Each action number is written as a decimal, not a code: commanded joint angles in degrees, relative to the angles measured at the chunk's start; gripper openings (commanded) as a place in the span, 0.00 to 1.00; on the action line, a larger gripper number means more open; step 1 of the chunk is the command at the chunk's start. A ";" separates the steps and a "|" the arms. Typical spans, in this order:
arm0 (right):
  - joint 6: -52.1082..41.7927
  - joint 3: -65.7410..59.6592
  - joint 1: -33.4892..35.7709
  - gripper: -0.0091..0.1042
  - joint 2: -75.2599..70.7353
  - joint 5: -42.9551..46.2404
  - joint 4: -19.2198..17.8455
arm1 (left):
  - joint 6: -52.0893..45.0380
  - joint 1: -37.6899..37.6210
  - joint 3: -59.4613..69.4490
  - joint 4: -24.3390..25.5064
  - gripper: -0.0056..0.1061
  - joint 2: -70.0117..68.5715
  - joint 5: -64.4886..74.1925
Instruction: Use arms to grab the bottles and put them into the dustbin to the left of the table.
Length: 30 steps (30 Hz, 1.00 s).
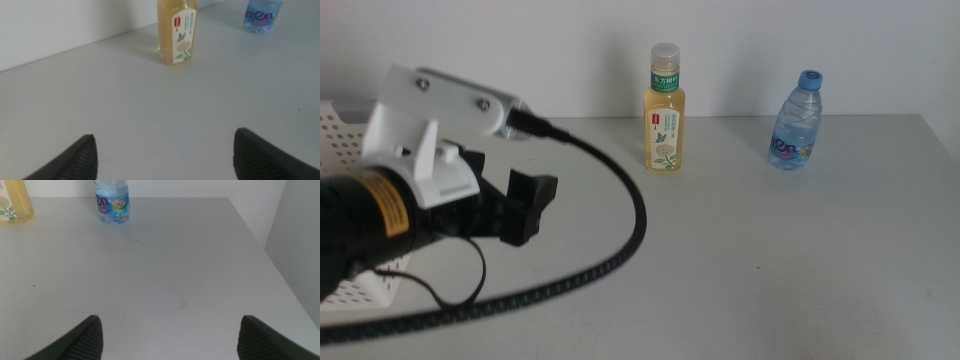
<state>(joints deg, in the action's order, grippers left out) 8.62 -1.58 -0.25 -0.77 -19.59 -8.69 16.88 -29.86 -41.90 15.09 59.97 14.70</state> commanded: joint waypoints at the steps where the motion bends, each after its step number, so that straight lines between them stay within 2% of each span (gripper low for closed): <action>1: -0.53 0.51 -0.40 0.91 -1.25 4.13 -0.91 | 0.83 -0.38 3.29 0.12 0.87 -1.94 -8.16; 7: -0.53 0.51 -0.40 0.91 -1.25 4.13 -0.91 | 1.24 -0.38 11.23 0.19 0.87 -1.73 -11.78; 15: -0.53 0.51 -0.40 0.91 -1.25 4.13 -0.91 | 1.24 -0.38 11.88 0.19 0.87 -1.73 -13.80; 21: -0.53 0.51 -0.40 0.91 -1.25 4.13 -0.91 | 5.98 -0.38 11.88 -0.41 0.87 1.10 -24.47; 30: -0.53 0.51 -0.40 0.91 -1.25 4.13 -0.91 | 8.43 -0.38 11.88 -0.71 0.87 14.95 -43.36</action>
<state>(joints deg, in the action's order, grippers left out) 8.62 -1.58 -0.25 -0.77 -19.59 -8.69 24.08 -29.86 -28.45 15.10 74.26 -20.67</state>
